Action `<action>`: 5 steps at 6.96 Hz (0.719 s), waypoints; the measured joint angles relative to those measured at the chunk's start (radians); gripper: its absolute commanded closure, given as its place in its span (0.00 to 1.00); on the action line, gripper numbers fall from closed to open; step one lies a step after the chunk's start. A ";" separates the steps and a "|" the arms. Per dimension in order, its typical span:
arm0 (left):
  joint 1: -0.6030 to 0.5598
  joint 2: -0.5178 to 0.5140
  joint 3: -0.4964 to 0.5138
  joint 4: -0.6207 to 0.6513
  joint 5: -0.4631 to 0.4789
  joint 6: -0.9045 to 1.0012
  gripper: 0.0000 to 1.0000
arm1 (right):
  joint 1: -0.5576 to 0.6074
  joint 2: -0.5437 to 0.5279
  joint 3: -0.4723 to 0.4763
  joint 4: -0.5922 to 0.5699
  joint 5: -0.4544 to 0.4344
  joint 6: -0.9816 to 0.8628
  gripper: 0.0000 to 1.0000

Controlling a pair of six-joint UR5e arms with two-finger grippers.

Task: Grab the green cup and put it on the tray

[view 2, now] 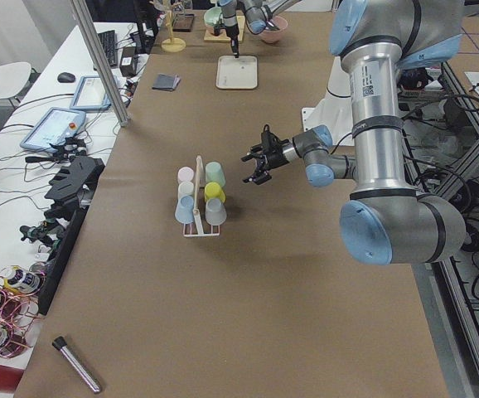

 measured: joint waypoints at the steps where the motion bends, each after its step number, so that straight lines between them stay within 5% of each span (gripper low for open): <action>1: 0.025 0.013 -0.009 0.009 0.030 0.029 0.02 | 0.000 0.000 0.000 0.000 0.000 0.000 0.77; 5: 0.109 0.051 -0.018 0.068 0.151 0.460 0.02 | 0.000 0.000 -0.006 0.000 -0.001 0.000 0.81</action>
